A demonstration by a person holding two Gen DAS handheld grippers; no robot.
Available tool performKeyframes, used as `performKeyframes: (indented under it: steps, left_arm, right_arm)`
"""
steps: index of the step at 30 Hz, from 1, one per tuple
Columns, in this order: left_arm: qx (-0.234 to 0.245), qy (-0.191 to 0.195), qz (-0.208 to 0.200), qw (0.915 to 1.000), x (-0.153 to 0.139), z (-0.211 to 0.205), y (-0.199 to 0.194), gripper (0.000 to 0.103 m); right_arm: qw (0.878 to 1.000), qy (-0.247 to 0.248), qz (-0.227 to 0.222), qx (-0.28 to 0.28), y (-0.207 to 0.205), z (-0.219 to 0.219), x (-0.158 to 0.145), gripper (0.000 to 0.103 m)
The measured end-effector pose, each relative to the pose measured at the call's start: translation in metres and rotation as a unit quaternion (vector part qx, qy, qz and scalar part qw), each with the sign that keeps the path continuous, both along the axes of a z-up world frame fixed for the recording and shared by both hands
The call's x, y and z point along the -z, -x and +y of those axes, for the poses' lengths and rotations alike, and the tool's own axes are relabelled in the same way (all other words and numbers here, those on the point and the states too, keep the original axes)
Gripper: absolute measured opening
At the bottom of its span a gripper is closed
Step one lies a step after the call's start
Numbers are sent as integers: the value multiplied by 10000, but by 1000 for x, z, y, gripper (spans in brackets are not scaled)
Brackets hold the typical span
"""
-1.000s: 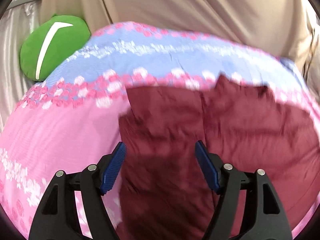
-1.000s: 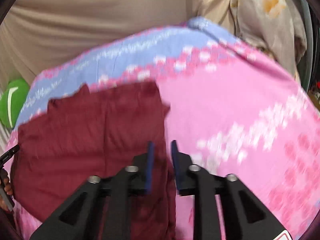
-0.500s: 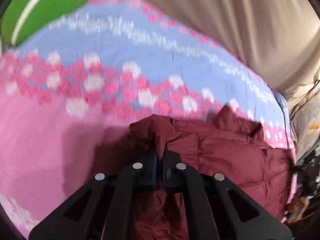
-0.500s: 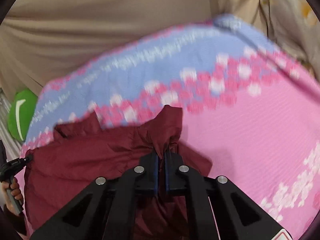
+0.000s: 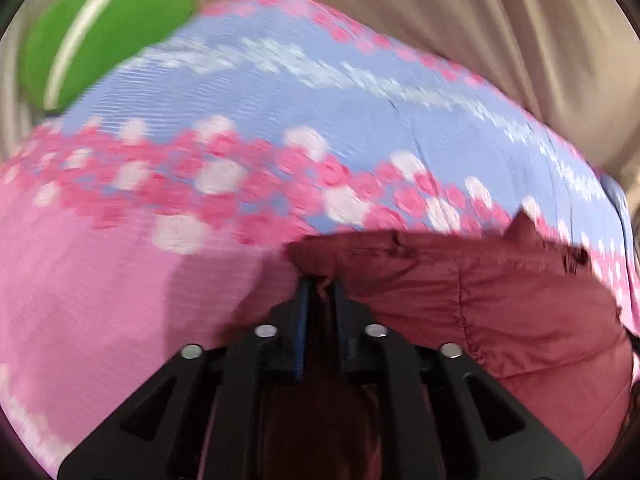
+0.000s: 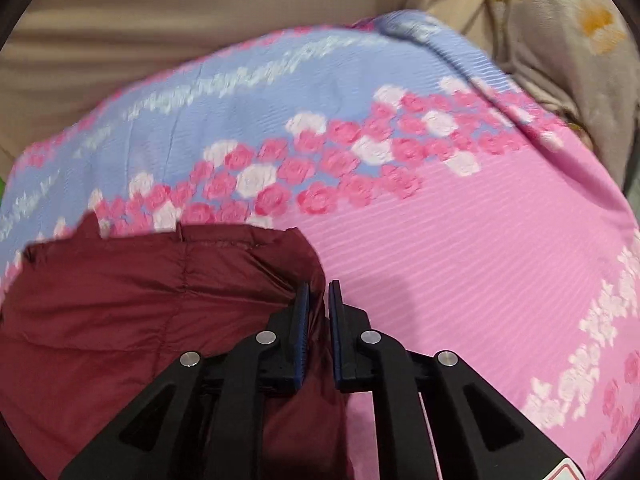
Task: Fold large clothes
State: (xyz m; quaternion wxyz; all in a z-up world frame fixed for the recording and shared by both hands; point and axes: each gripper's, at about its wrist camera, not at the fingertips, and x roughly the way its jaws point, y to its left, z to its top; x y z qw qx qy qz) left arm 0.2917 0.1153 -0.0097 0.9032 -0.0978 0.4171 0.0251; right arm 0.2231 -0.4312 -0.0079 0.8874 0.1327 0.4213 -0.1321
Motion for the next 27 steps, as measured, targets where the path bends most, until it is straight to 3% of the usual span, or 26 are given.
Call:
performKeyframes:
  steps: [3,4,7,11,13,14,17,23,27]
  left_arm:
    - [-117,-117,-604,9980,-46,1,36,23]
    - [66,-246,-856,9960,-65,-11,54,26]
    - [913,-370,-1050,9896,-89,-56,87,38]
    - [2419,-250,-535,9685,-62,-139,128,38]
    - [2869,-224,-153,9576,-33,-168,144,38]
    - [2922,-279,-33,9559,-21,-173,150,38]
    - [2807,-476,-42,9586,2,-168,162,38]
    - [2028,-448,49,9782,8,-104,164,38]
    - [1386,-671,50,9881,18,-63,168,40]
  right_arm:
    - [9982,124,-572,-147,37,15,-40,17]
    - [9969,156,-705,-319,47,28,-51,17]
    - [9871,-61,-939,-1299,76,87,-70,17]
    - [9568,-423,-736,-2779,107,188,-60,17]
    - [9462,-379,-616,-3153,122,217,-47,15]
    - [9432,-188,-578,-3266,130,227,-39,14]
    - [9516,293,-406,-3031,144,215,-17,9]
    - [9880,243,-113,-1518,172,103,8,4]
    - [9965,255,58,-791,190,49,26,3]
